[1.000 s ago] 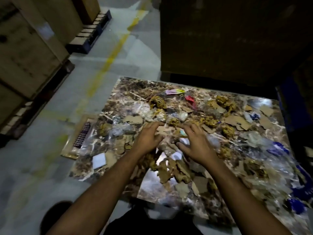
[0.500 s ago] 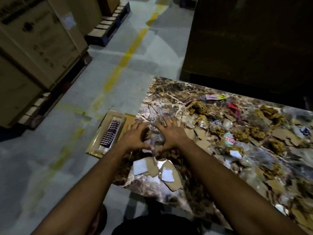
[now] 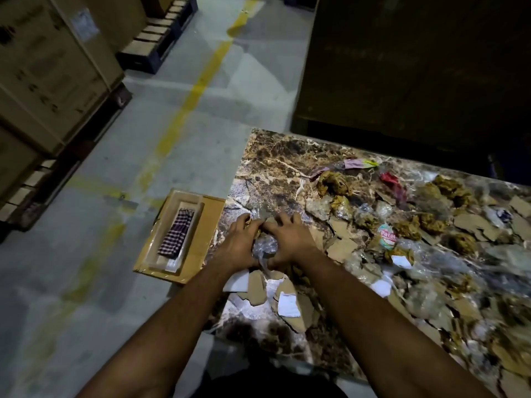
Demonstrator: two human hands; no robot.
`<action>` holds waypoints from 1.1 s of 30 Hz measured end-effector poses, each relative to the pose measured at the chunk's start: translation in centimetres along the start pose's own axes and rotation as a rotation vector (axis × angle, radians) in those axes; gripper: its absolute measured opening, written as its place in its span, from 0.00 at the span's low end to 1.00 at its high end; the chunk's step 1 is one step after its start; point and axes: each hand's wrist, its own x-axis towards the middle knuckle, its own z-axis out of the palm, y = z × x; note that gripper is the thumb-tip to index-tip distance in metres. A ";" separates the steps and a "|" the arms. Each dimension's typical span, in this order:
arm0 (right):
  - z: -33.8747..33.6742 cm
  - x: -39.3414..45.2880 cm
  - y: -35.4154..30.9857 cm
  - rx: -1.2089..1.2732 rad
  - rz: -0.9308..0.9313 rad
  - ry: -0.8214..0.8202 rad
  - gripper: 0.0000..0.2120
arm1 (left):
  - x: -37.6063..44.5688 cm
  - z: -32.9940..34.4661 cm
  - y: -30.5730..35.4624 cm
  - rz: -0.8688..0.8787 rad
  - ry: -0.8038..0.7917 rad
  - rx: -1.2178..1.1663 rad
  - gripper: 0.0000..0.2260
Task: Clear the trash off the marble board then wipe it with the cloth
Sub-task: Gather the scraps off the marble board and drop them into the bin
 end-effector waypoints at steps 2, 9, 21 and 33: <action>0.1 0.1 0.1 0.046 0.017 0.001 0.47 | 0.4 -0.1 0.0 0.044 0.023 -0.009 0.50; 0.8 0.6 1.3 0.285 0.019 0.039 0.47 | 3.4 -1.5 1.0 0.082 -0.081 0.116 0.54; -4.3 -0.8 5.6 0.544 -0.120 0.365 0.23 | 3.5 -0.7 4.4 -0.016 0.251 -0.200 0.15; -8.6 -15.9 20.9 0.635 0.236 0.814 0.28 | 5.4 0.7 24.2 0.342 0.227 -0.693 0.14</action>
